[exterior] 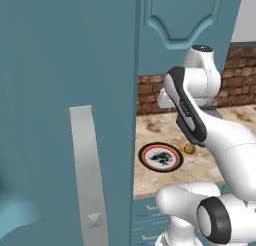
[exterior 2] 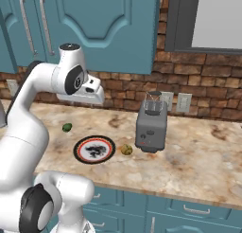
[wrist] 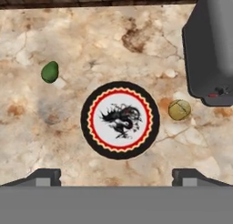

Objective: Pick the avocado and bread from the counter and place them on the plate. Then pick the jam from the cabinet and place it next to the plate. Lastly close the cabinet door.

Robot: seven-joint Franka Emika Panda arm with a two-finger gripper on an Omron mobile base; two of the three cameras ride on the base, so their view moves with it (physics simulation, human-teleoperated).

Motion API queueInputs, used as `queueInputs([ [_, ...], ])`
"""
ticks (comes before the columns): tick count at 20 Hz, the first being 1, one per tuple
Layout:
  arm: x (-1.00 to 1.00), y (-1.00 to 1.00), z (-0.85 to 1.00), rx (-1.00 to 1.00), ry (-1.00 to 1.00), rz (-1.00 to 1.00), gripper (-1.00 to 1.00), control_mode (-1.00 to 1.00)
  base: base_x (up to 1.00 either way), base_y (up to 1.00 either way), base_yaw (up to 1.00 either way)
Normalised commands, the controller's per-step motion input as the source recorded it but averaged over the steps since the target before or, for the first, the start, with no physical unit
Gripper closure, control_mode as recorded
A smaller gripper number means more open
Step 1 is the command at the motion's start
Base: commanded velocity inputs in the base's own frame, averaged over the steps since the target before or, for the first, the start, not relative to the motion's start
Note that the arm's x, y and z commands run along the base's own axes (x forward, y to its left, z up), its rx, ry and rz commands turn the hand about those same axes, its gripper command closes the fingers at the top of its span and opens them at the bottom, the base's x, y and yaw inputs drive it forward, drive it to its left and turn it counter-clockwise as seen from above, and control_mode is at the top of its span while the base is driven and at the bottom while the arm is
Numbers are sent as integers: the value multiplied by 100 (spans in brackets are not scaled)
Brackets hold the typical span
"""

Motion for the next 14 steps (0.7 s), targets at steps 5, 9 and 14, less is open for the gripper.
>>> queueInputs([
  [5,-19,-27,-24,-4,0,-10,-100,-100,0,0,0],
  [9,-4,-15,-19,1,0,-23,-100,-100,0,0,0],
  [14,0,-7,-10,9,-2,-28,-100,-100,0,0,0],
])
